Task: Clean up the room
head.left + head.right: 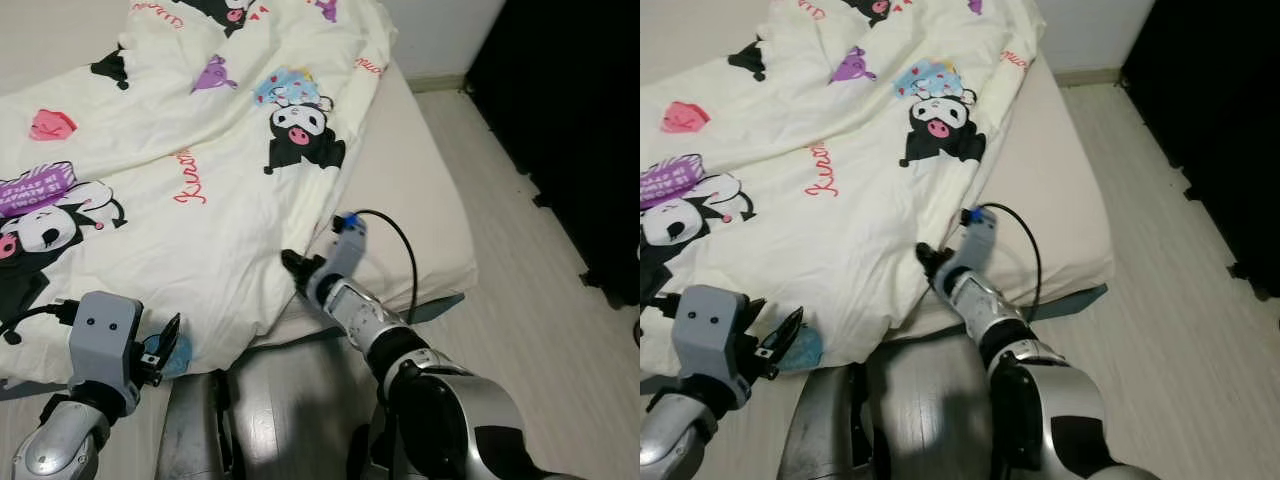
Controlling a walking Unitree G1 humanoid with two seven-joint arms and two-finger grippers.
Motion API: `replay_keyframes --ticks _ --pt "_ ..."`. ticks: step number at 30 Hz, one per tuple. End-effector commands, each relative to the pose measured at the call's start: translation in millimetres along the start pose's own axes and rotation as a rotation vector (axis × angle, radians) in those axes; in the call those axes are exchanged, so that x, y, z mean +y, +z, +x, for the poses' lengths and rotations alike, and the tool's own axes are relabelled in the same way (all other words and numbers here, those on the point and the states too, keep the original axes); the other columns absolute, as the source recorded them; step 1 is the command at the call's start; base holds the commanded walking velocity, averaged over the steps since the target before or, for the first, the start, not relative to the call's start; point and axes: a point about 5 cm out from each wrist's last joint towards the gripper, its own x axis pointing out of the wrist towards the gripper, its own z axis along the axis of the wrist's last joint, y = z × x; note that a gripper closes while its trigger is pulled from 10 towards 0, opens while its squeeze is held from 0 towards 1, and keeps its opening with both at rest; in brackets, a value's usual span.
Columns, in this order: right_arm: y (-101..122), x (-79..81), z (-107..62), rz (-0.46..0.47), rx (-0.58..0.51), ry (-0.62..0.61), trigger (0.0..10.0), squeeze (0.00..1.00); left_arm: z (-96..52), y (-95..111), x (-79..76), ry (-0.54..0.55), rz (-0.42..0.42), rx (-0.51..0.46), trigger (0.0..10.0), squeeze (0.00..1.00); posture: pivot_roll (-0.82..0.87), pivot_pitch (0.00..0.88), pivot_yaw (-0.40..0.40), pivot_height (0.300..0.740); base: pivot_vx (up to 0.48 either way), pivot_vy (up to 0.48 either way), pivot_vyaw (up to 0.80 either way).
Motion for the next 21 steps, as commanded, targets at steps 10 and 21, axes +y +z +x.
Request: replay_keyframes --ticks 10,21 --pt "-9.4 -13.7 -3.7 0.044 0.045 -0.062 10.0 0.00 -2.2 -2.3 1.0 -0.021 0.031 0.032 10.0 0.00 0.36 0.442 -0.066 0.522 0.000 0.000 0.00" --pt "-14.6 8.0 0.9 0.098 0.087 0.039 10.0 0.00 -5.4 5.6 6.4 -0.025 0.066 0.019 10.0 0.00 0.41 0.441 -0.059 0.522 0.000 0.000 0.00"
